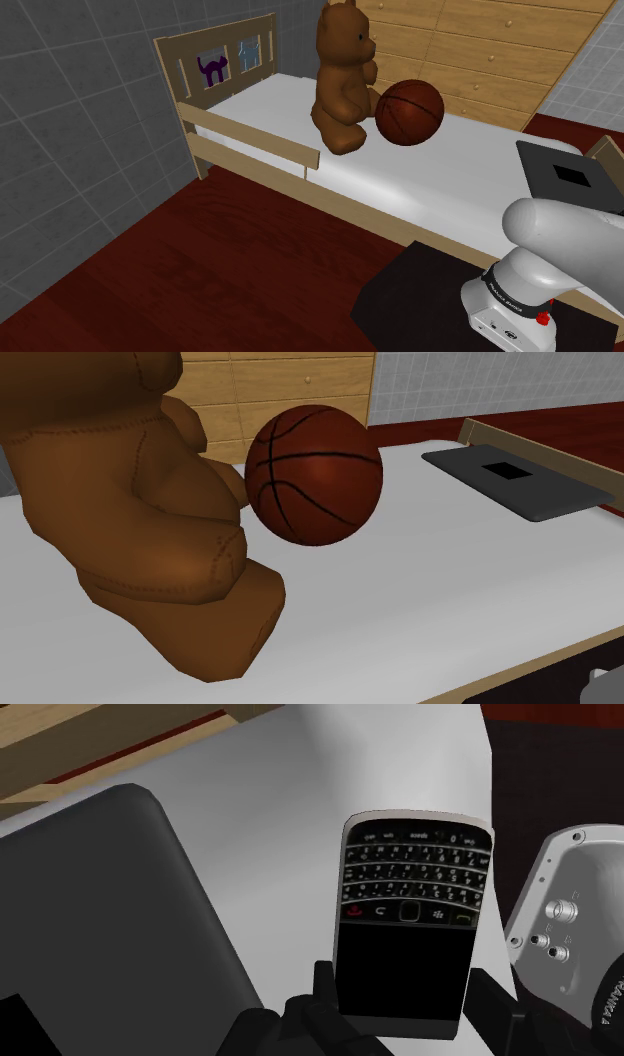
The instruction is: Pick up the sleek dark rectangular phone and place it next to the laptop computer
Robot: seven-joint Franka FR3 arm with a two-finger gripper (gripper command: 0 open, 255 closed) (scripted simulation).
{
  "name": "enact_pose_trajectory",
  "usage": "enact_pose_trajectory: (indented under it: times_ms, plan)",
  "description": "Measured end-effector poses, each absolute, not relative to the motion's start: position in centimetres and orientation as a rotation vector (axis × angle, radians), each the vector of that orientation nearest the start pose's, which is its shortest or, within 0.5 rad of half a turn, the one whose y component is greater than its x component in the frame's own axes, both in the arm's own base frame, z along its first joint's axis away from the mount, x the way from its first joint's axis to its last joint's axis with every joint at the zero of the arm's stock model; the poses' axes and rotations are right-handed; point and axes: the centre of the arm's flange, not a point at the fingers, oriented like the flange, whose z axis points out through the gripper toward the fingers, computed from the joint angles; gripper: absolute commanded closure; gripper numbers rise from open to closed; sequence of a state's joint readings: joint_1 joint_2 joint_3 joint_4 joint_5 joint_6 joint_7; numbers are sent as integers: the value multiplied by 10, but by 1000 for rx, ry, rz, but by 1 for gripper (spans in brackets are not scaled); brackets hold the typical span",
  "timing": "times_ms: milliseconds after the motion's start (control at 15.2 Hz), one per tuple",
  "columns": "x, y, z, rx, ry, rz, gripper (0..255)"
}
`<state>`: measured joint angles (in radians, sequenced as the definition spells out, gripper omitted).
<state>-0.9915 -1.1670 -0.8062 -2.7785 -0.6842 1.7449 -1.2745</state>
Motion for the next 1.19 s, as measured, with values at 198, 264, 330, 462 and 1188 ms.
enact_pose_trajectory:
  times_ms: [198,264,330,462,1188]
  plan:
    - [-95,-280,428,-3156,-21,-90,255]
    - [-94,-279,432,-3156,-21,-90,255]
    - [-99,-282,435,-3156,-20,-91,255]
    - [-120,-291,434,-3156,-20,-92,255]
    - [-212,-331,424,-3156,-21,-91,255]
